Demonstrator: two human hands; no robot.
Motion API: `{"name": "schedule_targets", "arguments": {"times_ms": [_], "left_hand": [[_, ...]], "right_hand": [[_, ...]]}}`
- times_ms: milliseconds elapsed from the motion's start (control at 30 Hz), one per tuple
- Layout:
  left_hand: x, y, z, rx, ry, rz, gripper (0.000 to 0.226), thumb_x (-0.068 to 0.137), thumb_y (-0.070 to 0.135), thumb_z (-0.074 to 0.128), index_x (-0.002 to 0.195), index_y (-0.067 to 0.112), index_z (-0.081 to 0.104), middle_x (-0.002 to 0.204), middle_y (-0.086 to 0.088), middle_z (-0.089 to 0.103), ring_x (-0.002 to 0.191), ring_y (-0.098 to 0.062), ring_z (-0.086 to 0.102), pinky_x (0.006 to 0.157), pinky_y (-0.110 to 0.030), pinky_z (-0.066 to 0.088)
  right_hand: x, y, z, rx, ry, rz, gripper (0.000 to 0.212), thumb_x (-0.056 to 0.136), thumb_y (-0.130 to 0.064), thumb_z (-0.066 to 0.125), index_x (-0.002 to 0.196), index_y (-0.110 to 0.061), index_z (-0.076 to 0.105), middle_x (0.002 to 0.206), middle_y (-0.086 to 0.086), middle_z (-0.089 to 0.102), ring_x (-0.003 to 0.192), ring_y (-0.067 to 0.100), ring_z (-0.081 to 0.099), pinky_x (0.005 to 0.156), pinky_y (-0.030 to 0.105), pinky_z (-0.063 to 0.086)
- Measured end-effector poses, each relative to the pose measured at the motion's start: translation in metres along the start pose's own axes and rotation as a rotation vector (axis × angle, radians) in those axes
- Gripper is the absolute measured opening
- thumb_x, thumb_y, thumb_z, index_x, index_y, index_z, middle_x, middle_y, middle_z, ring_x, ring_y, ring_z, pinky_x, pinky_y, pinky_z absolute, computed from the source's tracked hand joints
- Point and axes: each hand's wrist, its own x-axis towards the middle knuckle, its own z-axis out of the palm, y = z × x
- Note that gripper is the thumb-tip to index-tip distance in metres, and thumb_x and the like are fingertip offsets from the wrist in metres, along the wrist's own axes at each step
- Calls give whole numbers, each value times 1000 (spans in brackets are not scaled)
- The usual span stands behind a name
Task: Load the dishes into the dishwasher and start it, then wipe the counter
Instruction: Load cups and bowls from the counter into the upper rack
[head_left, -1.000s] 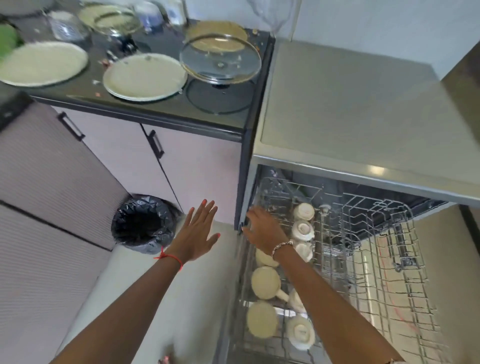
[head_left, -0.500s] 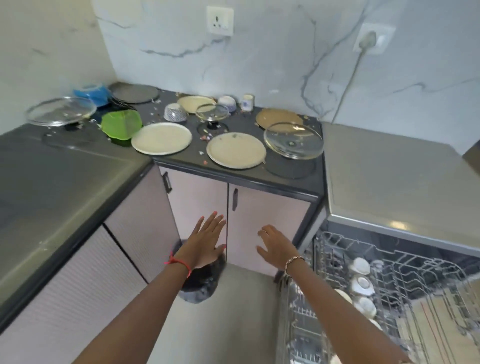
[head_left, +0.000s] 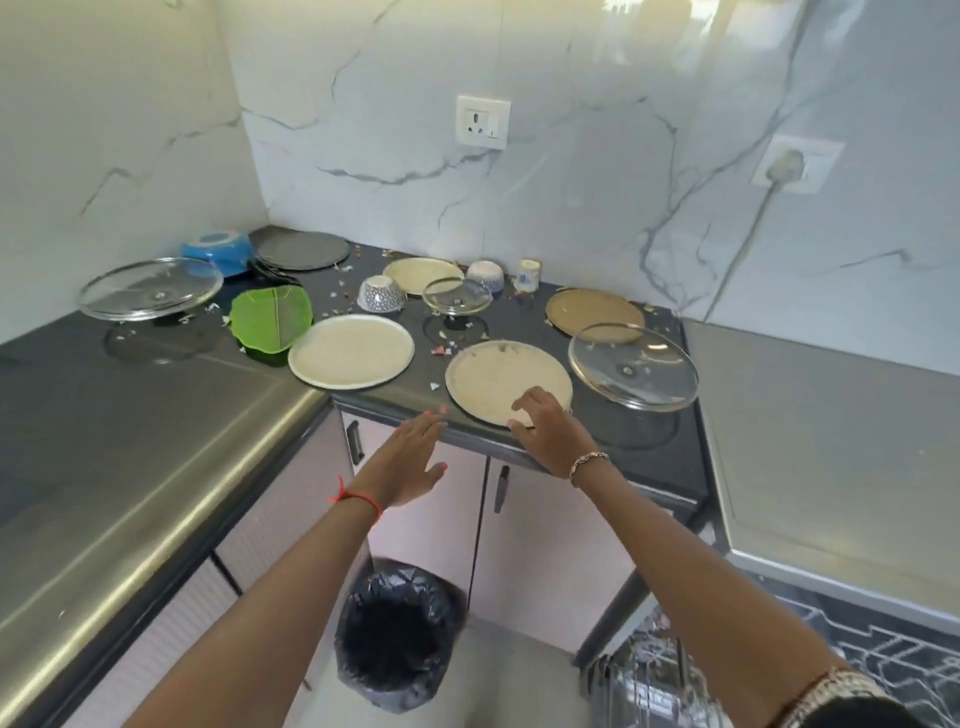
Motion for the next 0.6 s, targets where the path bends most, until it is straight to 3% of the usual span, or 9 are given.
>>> {"name": "schedule_targets", "arguments": {"times_ms": [200, 400, 600], "left_hand": [[65, -16, -16, -120, 56, -87, 50, 90, 14, 55, 135, 2, 40, 141, -12, 40, 132, -26, 37, 108, -29, 27], [136, -40, -21, -96, 79, -100, 55, 87, 12, 59, 137, -1, 39, 140, -16, 42, 131, -27, 39, 108, -27, 26], [189, -62, -11, -149, 10, -189, 39, 90, 14, 55, 125, 0, 49, 129, -13, 51, 119, -27, 48, 96, -29, 36]], "right_hand": [[75, 33, -19, 7, -3, 35, 27, 94, -18, 51, 113, 0, 57, 119, 14, 52, 112, 28, 51, 97, 31, 36], [139, 68, -25, 77, 12, 101, 22, 93, -18, 51, 104, -1, 61, 110, 13, 53, 102, 25, 54, 91, 31, 43], [180, 101, -21, 86, -23, 147, 26, 93, -19, 51, 108, 0, 59, 111, 13, 52, 100, 25, 54, 87, 25, 39]]}}
